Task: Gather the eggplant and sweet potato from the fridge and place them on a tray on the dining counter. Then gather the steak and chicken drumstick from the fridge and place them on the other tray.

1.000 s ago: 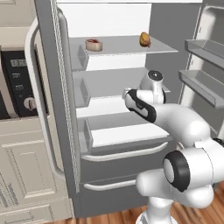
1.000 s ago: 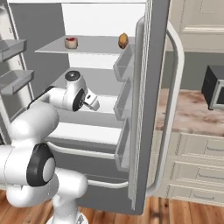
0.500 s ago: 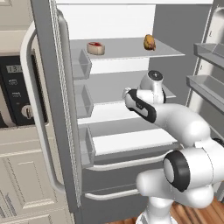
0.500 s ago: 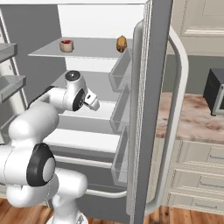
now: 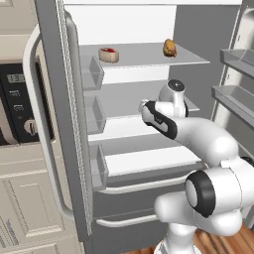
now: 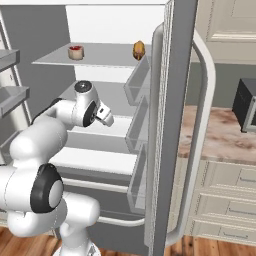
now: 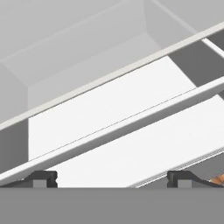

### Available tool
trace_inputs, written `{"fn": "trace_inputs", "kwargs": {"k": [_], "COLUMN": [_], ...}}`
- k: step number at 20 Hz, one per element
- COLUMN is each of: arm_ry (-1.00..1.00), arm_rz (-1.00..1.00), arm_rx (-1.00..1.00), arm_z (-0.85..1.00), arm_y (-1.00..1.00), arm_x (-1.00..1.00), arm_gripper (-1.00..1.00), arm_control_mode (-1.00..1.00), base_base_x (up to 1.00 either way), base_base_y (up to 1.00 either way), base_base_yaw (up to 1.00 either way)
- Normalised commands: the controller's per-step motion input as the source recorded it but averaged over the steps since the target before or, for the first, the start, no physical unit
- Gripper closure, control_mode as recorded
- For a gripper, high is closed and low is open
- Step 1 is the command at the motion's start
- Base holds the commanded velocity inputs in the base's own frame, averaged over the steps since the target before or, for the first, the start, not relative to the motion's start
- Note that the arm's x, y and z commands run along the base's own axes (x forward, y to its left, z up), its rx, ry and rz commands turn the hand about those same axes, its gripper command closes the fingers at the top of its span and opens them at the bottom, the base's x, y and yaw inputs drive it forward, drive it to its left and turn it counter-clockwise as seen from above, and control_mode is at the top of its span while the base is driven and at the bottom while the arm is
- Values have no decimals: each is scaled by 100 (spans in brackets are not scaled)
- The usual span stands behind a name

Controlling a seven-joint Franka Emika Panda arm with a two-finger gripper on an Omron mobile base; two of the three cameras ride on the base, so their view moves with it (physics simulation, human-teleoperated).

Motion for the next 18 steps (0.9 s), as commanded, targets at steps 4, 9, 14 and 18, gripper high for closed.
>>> {"fn": "trace_inputs", "kwargs": {"k": [4,9,14,18], "arm_ry": [0,0,-1,-9], "arm_rz": [0,0,0,0], "arm_rx": [0,0,0,0], "arm_z": [0,0,0,25], "arm_y": [0,0,0,1], "arm_x": [0,0,-4,-18], "arm_gripper": [-100,-100,-100,-100], "arm_control_mode": [100,100,-100,-100], "base_base_x": [0,-3,-8,0], "base_base_y": [0,0,0,0], "base_base_yaw": [0,0,0,0]}}
